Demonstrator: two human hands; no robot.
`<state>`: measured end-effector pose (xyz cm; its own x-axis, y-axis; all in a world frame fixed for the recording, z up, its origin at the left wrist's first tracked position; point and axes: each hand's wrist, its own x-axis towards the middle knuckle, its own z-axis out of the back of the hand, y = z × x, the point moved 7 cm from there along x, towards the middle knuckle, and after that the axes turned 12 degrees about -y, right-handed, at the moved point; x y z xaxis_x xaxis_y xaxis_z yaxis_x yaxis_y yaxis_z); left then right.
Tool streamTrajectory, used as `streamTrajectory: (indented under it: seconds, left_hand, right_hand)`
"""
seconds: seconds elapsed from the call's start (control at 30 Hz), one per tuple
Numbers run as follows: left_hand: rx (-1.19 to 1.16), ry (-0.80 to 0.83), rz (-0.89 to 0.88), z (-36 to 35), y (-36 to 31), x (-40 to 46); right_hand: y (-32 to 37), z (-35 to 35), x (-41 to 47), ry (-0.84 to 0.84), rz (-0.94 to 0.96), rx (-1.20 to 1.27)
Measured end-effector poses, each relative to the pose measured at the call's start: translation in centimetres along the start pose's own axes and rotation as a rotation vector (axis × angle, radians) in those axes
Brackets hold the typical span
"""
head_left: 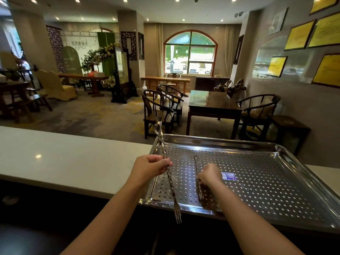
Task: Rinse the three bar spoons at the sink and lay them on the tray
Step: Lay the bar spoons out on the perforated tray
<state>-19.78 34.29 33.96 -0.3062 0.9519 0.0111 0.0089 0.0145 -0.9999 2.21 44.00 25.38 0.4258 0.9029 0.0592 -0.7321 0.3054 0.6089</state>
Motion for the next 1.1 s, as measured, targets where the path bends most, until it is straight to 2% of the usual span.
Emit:
streamTrajectory:
  seconds: [0.3, 0.53, 0.63, 0.73, 0.83, 1.1]
  left_hand:
    - [0.011, 0.005, 0.024, -0.3, 0.5, 0.3]
    - [0.028, 0.019, 0.014, -0.6, 0.5, 0.1]
    - [0.016, 0.024, 0.013, -1.0, 0.5, 0.0]
    - [0.024, 0.041, 0.012, -1.7, 0.6, -0.1]
    - [0.010, 0.066, 0.024, -3.0, 0.7, -0.3]
    - [0.033, 0.105, 0.000, -6.0, 0.6, -1.3]
  right_hand:
    - [0.5, -1.1, 0.4, -0.097, 0.078, -0.066]
    - [0.8, 0.0, -0.3, -0.033, 0.147, -0.039]
    - [1.8, 2.1, -2.2, 0.075, 0.206, 0.217]
    - [3.0, 4.3, -6.2, 0.367, 0.251, 0.569]
    - [3.5, 5.9, -9.6, 0.480, 0.313, 0.647]
    - [2.7, 8.2, -10.5, 0.259, 0.386, 0.555]
